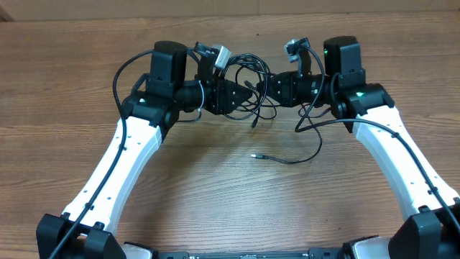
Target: Untangle cables
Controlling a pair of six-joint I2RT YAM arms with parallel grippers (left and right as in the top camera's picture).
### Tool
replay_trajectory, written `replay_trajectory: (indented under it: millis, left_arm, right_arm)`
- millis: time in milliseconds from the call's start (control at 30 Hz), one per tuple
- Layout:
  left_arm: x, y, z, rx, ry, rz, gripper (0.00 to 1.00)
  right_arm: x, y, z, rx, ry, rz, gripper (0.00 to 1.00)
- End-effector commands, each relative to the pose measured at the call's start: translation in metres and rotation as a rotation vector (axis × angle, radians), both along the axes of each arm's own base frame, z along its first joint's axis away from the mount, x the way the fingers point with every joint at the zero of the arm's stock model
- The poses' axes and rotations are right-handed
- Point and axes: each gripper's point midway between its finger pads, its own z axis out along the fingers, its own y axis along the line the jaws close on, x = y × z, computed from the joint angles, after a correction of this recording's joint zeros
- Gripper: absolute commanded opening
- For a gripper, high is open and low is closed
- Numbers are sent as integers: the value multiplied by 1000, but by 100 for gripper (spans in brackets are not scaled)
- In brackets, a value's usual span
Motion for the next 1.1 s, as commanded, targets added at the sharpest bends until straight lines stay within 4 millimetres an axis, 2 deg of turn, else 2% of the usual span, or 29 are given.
replay_trajectory:
  millis: [0, 100, 167, 200, 233, 333, 400, 500, 633, 667, 767, 900, 1067]
  left_arm:
    - [21, 19, 6, 4, -78, 35, 56]
    - [17, 20, 32, -108, -142, -56, 67]
    - [7, 17, 57, -210, -199, -160, 76]
    - [5, 17, 60, -224, -207, -176, 80]
    - [3, 16, 68, -249, -228, -200, 87]
    - [7, 17, 73, -250, -266, -194, 100]
    - [8, 15, 77, -247, -310, -202, 100]
    - [13, 9, 71, -171, -429, -204, 88]
    - [34, 10, 42, 58, -548, -116, 78]
    - [41, 11, 31, 156, -592, -92, 73]
    - [51, 8, 18, 294, -666, -70, 68]
    - [52, -1, 7, 349, -721, -120, 61]
    - [56, -2, -19, 400, -706, -165, 53]
  right_arm:
    - [4, -9, 16, 4, -58, 17, 4]
    - [-2, -11, 9, -22, -41, 29, 4]
    - [-3, -11, 7, -27, -36, 34, 4]
    - [-3, -11, 7, -27, -36, 34, 4]
    - [-3, -11, 8, -27, -40, 34, 4]
    - [-3, -11, 8, -28, -43, 36, 4]
    - [-3, -11, 8, -33, -56, 44, 4]
    - [-5, -11, 6, -34, -44, 44, 4]
    - [-16, -10, 2, -20, 23, 63, 4]
    - [-21, -9, 0, -13, 48, 73, 5]
    - [-27, -7, 2, 8, 68, 93, 5]
    - [-32, -3, 7, 46, 74, 125, 5]
    - [-37, 0, 9, 68, 90, 145, 5]
